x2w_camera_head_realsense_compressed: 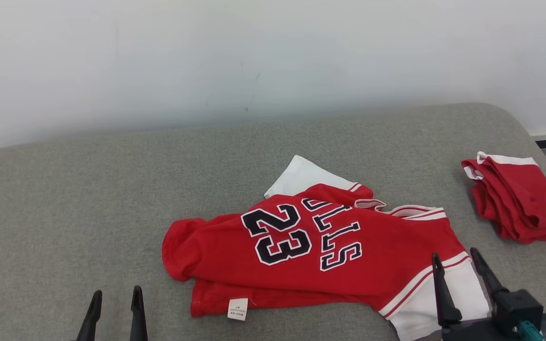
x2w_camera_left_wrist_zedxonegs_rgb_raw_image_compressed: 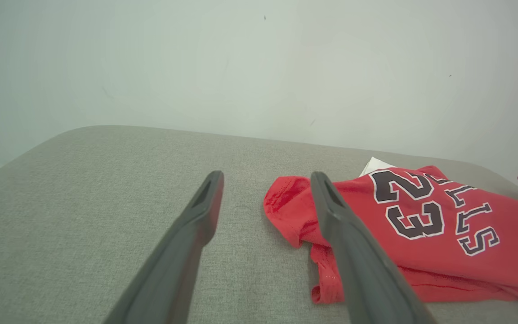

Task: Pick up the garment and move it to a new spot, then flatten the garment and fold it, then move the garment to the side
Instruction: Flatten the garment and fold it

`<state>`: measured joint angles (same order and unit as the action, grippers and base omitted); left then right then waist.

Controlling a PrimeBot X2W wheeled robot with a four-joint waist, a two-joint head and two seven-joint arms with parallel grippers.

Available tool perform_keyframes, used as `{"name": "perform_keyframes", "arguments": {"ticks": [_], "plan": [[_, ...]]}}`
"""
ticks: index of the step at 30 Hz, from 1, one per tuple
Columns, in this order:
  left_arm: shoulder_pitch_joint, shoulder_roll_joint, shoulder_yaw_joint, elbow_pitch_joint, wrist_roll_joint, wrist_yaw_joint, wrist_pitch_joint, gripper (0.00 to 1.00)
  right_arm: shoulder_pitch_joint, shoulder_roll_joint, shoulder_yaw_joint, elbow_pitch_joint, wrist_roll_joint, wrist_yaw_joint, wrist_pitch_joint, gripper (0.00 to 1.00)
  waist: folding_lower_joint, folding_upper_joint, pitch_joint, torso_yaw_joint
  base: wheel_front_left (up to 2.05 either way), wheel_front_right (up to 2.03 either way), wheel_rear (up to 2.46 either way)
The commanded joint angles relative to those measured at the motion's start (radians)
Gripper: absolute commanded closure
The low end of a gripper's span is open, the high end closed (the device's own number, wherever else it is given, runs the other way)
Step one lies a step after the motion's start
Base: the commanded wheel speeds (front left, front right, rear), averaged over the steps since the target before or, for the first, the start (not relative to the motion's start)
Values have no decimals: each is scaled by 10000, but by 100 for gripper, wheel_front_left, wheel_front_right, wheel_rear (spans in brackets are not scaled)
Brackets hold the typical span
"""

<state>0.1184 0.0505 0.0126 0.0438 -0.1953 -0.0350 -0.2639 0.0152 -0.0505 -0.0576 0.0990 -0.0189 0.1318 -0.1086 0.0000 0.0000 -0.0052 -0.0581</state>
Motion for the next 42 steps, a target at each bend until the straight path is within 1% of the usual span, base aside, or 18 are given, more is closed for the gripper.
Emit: {"name": "perform_keyframes", "arguments": {"ticks": [1, 7, 11, 14, 17, 20, 23, 25, 29, 33, 38, 42], "plan": [[183, -1, 15, -28, -68, 51, -2, 0, 182, 2, 92, 105, 55, -26, -265, 0, 0, 0, -43, -11, 0, 0, 0], [346, 0, -115, 104, -131, 64, -2, 0, 263, 1, 246, 481, 300, -26, -578, 0, 0, 0, -124, -26, 0, 0, 0], [236, -1, -445, 474, -11, -106, -2, 0, 162, 1, 269, 590, 393, -26, -585, 0, 0, 0, -155, -68, 0, 0, 0], [-143, 0, -851, 1163, 29, -327, 130, 0, 120, 1, 289, 607, 408, -26, -587, 0, 0, 0, -157, -127, 0, 0, 0], [-824, 38, -1171, 1942, -50, -521, 575, 0, 70, 2, 350, 607, 440, -26, -552, 0, 0, 0, -99, -249, 0, 0, 0], [-1594, 55, -1367, 2799, -182, -603, 1172, 0, 43, 3, 439, 592, 491, -26, -531, 0, 0, 0, -4, -426, 0, 0, 0], [-2313, 46, -1396, 3672, -298, -513, 1887, 0, 7, 1, 511, 571, 504, -26, -483, 0, 0, 0, 113, -661, 0, 0, 0], [-2696, 44, -1322, 4195, -393, -357, 2267, 0, -17, 0, 512, 556, 520, -26, -475, 0, 0, 0, 201, -813, 0, 0, 0], [-3375, 36, -1201, 5001, -547, -77, 2687, 0, -49, 1, 507, 523, 537, -26, -450, 0, 0, 0, 363, -1046, 0, 0, 0], [-3844, 31, -1210, 5519, -672, 29, 3013, 0, -92, 1, 491, 483, 549, -26, -483, 0, 0, 0, 483, -1156, 0, 0, 0], [-4447, 21, -1325, 6338, -701, 346, 3374, 0, -175, 3, 537, 461, 579, -26, -514, 0, 0, 0, 669, -1286, 0, 0, 0], [-4904, 3, -1497, 7029, -861, 291, 3807, 0, -316, 1, 582, 451, 684, -26, -596, 0, 0, 0, 848, -1386, 0, 0, 0]]}}
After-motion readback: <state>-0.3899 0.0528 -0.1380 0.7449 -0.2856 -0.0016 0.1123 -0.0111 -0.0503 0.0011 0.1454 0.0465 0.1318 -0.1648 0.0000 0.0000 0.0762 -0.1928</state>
